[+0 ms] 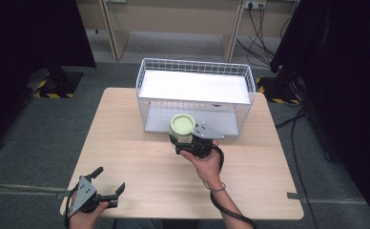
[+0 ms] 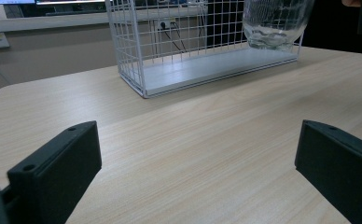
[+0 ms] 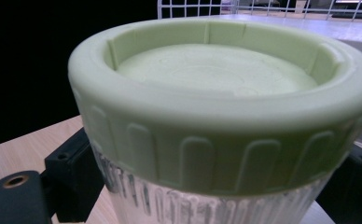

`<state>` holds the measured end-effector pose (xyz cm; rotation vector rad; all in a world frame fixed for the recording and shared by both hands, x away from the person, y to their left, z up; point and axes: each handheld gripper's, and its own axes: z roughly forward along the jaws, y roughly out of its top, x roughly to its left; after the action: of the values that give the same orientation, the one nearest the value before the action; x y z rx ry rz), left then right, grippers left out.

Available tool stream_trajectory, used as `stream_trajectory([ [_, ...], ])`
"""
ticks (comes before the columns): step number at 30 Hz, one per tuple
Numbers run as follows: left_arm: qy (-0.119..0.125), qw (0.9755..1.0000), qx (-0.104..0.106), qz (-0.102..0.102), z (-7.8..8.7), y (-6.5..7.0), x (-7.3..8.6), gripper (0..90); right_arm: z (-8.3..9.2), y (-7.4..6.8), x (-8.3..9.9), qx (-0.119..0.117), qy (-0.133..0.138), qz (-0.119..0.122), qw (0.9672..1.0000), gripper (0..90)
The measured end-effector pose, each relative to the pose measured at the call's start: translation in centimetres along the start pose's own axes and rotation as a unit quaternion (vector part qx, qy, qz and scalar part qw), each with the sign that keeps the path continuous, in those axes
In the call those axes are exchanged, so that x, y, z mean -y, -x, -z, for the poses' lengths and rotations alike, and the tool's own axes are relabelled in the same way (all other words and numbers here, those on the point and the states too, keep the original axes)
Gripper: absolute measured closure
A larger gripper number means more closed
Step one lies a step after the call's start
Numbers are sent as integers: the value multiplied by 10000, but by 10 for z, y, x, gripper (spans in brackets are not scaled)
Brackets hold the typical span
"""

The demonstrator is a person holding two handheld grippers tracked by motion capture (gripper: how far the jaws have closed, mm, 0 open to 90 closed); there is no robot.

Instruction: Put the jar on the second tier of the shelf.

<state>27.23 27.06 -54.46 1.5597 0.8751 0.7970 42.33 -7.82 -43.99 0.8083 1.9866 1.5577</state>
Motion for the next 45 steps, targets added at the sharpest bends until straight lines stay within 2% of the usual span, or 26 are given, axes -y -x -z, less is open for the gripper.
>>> stream_trajectory([
  [13,2,10000,-5,-4,0,0,0,0,4,4,-14,76,127,-45,9999,114],
  [25,-15,10000,-12,-11,0,1,0,0,12,9,-39,163,401,-113,9990,114],
  [45,-16,10000,-12,14,0,0,0,0,20,18,-72,419,640,-27,9971,114],
])
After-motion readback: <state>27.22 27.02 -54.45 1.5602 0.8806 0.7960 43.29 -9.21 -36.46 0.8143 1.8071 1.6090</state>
